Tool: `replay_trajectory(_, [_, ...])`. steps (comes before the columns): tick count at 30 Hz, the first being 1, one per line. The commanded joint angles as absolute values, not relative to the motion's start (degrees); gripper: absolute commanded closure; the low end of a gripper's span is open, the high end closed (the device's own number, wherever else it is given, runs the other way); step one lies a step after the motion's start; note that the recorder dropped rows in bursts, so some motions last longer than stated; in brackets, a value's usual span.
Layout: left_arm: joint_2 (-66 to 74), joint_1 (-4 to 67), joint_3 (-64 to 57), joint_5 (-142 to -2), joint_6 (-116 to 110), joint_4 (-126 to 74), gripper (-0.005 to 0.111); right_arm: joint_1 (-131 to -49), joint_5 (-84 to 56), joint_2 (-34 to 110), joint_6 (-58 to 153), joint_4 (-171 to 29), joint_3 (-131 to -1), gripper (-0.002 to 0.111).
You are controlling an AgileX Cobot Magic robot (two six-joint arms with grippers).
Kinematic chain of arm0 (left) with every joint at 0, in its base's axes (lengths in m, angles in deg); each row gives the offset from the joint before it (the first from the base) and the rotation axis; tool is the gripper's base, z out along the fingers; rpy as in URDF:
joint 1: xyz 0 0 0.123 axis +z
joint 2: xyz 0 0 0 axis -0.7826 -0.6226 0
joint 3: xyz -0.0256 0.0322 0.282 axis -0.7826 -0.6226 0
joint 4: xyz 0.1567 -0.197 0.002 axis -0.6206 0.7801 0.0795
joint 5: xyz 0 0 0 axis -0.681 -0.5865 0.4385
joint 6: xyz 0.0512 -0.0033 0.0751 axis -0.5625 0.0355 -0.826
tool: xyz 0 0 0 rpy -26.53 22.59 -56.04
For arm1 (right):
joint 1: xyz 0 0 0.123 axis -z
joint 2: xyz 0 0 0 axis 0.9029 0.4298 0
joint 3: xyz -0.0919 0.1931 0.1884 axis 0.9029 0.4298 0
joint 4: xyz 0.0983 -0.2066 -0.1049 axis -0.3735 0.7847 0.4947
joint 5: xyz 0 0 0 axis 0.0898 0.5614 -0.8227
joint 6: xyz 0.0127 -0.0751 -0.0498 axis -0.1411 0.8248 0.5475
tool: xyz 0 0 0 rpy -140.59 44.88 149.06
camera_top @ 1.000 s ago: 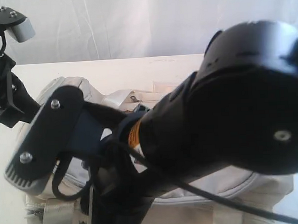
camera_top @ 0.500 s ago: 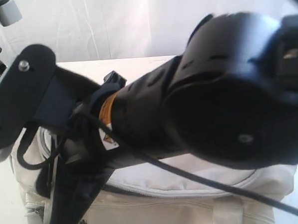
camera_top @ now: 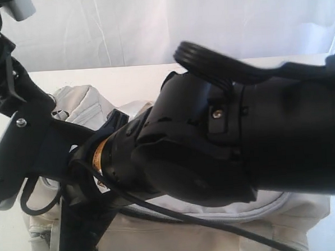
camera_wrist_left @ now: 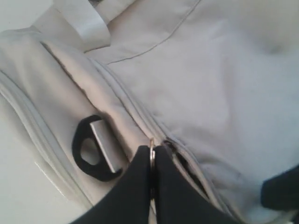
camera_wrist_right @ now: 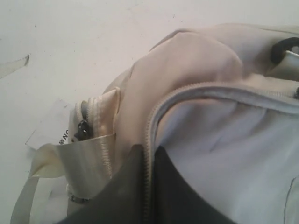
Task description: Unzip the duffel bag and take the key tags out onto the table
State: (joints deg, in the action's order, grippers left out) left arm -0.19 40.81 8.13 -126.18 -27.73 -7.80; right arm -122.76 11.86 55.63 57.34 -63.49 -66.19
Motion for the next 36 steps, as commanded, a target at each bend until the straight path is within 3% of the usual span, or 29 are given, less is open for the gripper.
replay_trajectory(1, [-5.88, 41.13, 12.58, -121.68, -28.98, -7.28, 0.107, -122.81, 14.43, 55.55, 56.73, -64.74, -66.43, 0.108])
replay_trajectory(9, [-17.56, 43.41, 23.35, -113.39, -29.21, -7.3, 0.107, -122.81, 14.7, 55.55, 56.73, -66.31, -66.43, 0.108])
replay_trajectory(18, [-23.29, 43.51, 24.33, -101.91, -28.98, -7.43, 0.107, -122.81, 14.7, 55.55, 56.73, -66.31, -66.43, 0.108])
replay_trajectory(26, [-24.85, 43.51, 24.33, -101.77, -27.5, -7.43, 0.105, -122.81, 14.7, 55.55, 56.73, -66.53, -66.43, 0.108])
replay_trajectory(30, [-24.85, 43.51, 24.33, -102.95, -27.72, -7.43, 0.084, -122.81, 14.7, 55.55, 56.73, -66.53, -66.43, 0.108])
replay_trajectory(34, [-23.97, 43.51, 24.33, -105.98, -27.72, -7.43, 0.049, -122.81, 14.7, 55.55, 56.73, -66.65, -66.43, 0.108])
replay_trajectory(36, [-22.61, 43.51, 24.33, -106.87, -27.93, -7.8, 0.038, -122.81, 14.7, 55.55, 56.73, -66.65, -66.43, 0.108])
